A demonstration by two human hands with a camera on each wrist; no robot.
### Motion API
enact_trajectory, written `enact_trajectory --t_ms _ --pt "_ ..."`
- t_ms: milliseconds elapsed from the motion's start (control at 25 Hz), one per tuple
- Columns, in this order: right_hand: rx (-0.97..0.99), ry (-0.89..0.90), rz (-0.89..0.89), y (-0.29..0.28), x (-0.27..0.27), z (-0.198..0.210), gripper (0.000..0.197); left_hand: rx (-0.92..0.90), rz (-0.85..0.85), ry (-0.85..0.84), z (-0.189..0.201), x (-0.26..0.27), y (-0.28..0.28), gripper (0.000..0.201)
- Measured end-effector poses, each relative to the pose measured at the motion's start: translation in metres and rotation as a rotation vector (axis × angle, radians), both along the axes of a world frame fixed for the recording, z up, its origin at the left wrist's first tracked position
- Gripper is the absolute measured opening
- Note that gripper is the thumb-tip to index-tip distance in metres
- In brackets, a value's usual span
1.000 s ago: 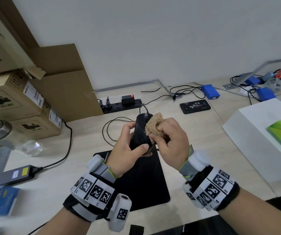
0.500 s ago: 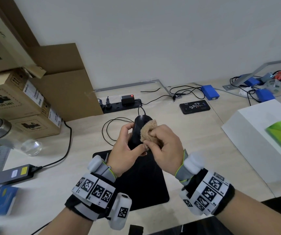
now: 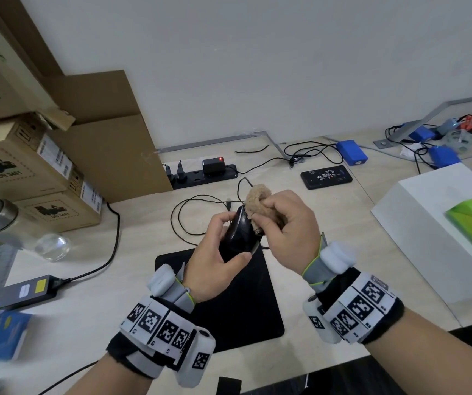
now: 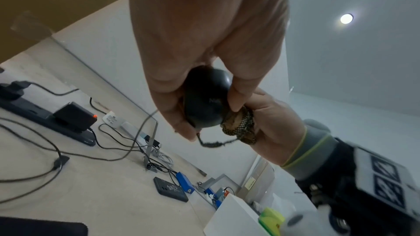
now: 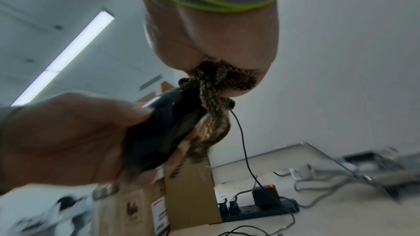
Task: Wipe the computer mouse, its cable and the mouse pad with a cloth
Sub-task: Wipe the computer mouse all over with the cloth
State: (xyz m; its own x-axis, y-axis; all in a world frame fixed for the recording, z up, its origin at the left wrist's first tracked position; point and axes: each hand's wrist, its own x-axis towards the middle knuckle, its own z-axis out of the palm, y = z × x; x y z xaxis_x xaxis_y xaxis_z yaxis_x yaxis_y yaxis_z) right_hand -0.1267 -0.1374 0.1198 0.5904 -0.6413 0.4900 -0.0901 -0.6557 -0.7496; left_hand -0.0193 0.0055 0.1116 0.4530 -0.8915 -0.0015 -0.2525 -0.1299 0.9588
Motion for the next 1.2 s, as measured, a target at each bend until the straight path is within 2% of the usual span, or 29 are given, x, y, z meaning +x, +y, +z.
enact_trajectory --t_ms 80,160,280,400,520,680,720,920,1040,1120,1200 --pt "0.075 -0.011 -0.106 -0.011 0.002 -0.001 0.016 -0.004 -0.014 -0.048 0.003 -0.001 0.002 0.059" --pt "0.092 -0.021 -0.127 -0.016 0.001 -0.002 0.017 -0.005 0.009 -0.062 0.003 0.0 0.002 0.058" --pt "-0.007 0.006 0.008 0.006 -0.004 -0.001 0.017 -0.006 0.098 -0.126 -0.002 0.001 0.0 0.057" --pt "-0.025 0.07 0.16 0.038 -0.008 -0.012 0.018 -0.012 0.157 -0.191 -0.006 0.004 -0.001 0.05" --pt "-0.104 0.077 0.236 0.038 -0.009 -0.019 0.012 0.034 0.195 -0.315 -0.006 0.006 0.002 0.047" --pt "0.026 0.09 -0.005 0.004 -0.002 -0.017 0.013 0.06 0.199 -0.483 -0.01 0.007 0.006 0.054" --pt "0.041 0.097 -0.014 0.006 -0.002 -0.017 0.014 0.061 0.194 -0.509 -0.011 0.008 0.005 0.052" --pt "-0.008 0.08 0.227 0.045 -0.009 -0.02 0.018 0.038 0.201 -0.604 -0.021 0.005 -0.001 0.031" --pt "0.025 0.138 0.122 0.015 -0.006 -0.019 0.015 0.058 0.204 -0.496 -0.017 0.006 0.004 0.044" --pt "0.136 0.231 -0.026 -0.011 -0.007 -0.02 0.008 0.094 0.25 -0.304 -0.011 0.008 0.008 0.045" --pt "0.363 0.217 -0.116 -0.026 -0.009 -0.023 0.001 0.095 0.331 -0.037 -0.006 0.011 0.01 0.034"
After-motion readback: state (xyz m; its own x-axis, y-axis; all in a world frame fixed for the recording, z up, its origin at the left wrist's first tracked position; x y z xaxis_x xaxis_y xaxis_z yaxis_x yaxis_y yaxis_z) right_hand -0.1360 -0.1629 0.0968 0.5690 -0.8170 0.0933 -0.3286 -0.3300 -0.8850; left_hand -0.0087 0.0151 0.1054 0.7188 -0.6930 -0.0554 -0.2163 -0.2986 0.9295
